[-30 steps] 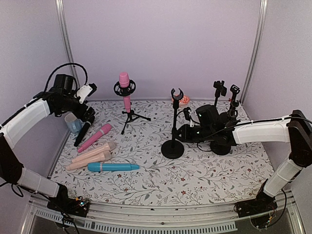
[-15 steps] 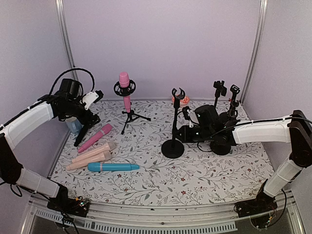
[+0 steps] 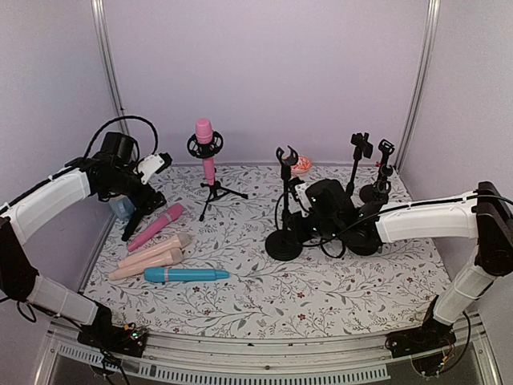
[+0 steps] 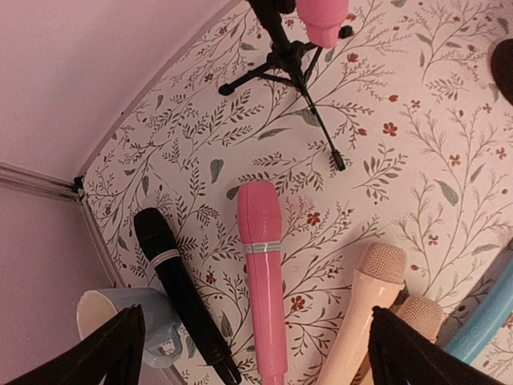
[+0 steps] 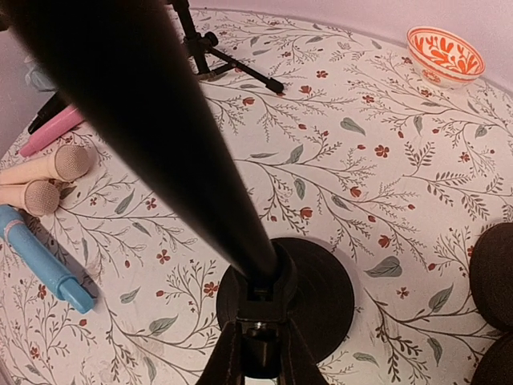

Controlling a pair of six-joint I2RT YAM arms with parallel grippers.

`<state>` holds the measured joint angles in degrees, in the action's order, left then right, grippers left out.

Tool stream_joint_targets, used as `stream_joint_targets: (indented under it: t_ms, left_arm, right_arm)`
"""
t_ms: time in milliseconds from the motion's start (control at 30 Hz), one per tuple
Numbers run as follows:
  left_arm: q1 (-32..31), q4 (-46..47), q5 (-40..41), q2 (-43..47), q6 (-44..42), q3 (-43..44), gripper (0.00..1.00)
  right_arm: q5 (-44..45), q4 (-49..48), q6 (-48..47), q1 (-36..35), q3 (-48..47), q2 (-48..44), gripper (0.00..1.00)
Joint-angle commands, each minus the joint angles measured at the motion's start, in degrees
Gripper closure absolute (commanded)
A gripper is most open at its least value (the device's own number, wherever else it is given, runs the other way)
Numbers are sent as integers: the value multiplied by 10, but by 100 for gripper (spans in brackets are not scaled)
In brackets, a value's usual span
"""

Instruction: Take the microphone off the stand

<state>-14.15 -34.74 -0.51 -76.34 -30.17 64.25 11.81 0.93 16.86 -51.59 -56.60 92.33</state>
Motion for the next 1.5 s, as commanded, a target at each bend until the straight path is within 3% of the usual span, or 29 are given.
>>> stream_joint_targets:
  t_ms: [0, 500, 933, 1167, 1200, 1333, 1467]
  left_arm:
    - [-6, -5, 1, -11, -1, -10, 2]
    - [-8, -5, -11, -18, 11, -21, 4]
    - [-9, -5, -18, -24, 14, -23, 4]
    - [-10, -6, -16, -28, 14, -32, 5]
    - [-10, -7, -14, -27, 14, -33, 4]
    - [-10, -9, -10, -24, 13, -37, 5]
    - [-10, -15, -7, -23, 11, -35, 4]
  right_arm:
    - [104, 62, -77, -16, -9, 29, 100]
    - [226, -9, -160, -32, 36, 13, 100]
    - [355, -51, -393, -78, 5, 91, 100]
    - [381, -44, -443, -97, 6, 93, 100]
    - [385, -44, -447, -102, 6, 91, 96]
    - [398, -42, -453, -111, -5, 85, 64]
    - [359, 26, -385, -114, -55, 58, 31]
